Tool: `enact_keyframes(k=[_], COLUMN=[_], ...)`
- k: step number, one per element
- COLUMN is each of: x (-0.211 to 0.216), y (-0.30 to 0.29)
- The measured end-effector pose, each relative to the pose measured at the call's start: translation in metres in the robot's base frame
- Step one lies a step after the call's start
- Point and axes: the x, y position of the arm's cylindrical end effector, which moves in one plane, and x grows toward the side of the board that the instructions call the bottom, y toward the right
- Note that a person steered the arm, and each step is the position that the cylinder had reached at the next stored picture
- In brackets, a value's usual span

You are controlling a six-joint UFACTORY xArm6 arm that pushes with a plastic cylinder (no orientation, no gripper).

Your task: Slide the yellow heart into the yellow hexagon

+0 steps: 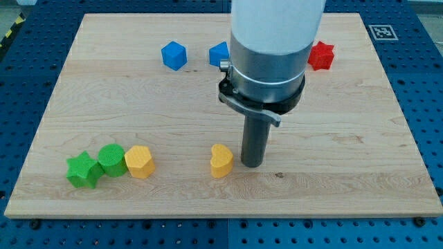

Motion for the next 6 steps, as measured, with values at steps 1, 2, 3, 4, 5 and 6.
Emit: enact_keyframes(k=[1, 2, 3, 4, 5, 6], x=[0.001, 0.001, 0.001, 0.001, 0.001, -0.001], y=[-0.023, -0.053, -0.075, -0.093, -0.115, -0.111])
